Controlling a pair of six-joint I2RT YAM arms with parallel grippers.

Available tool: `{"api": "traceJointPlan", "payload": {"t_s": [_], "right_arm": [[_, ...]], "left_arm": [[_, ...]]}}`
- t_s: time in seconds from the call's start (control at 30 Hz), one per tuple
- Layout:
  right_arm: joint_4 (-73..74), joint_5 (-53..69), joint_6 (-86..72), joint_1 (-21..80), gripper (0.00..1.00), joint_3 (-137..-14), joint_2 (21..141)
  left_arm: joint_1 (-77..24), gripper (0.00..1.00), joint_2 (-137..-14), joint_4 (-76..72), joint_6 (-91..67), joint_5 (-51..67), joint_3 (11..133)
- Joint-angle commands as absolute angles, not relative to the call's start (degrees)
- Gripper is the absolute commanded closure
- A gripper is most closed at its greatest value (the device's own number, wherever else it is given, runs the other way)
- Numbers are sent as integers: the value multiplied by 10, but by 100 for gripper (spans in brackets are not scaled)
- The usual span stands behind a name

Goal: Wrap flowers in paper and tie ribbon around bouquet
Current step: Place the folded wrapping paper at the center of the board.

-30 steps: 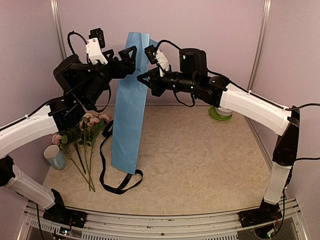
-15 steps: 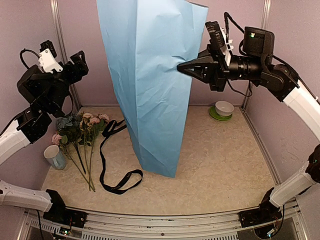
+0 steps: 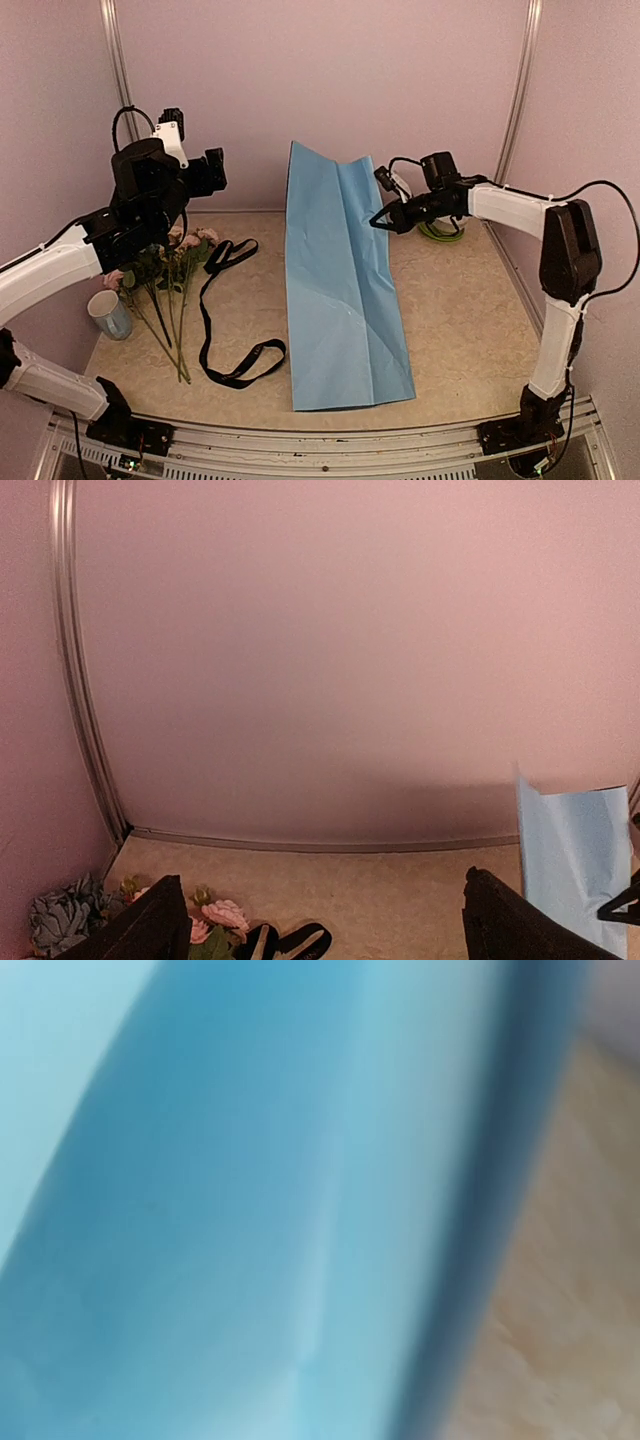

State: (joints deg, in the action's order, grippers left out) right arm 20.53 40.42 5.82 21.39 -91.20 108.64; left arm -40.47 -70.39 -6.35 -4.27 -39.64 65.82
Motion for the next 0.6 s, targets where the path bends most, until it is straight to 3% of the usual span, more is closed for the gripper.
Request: {"api": "traceJointPlan", "payload": {"t_s": [0.0,0.07,0.17,0.2,0.27,0.4,0.57], "right_arm": [[270,284,91,218,95,-1021,1202],[293,231,102,219,82,-1075,1258],[310,144,110,224,41,-1132,1309],[316,103,108,228,32,-1149,1319],[330,10,103,243,3,-1169,1319],[298,-127,126,310,0,-1087,1237],[323,-112,132,449,0,-886,1104]], "left_arm": [[-401,8,-726,-19,-59,-373,672],[-401,7,-732,-8,-63,-367,670],[-400,8,-736,4,-71,-354,664],[-400,7,-736,7,-74,-352,659],[-401,7,-734,12,-80,-350,651],[-401,8,-722,19,-105,-343,626],[-414,9,-709,42,-144,-321,592]]}}
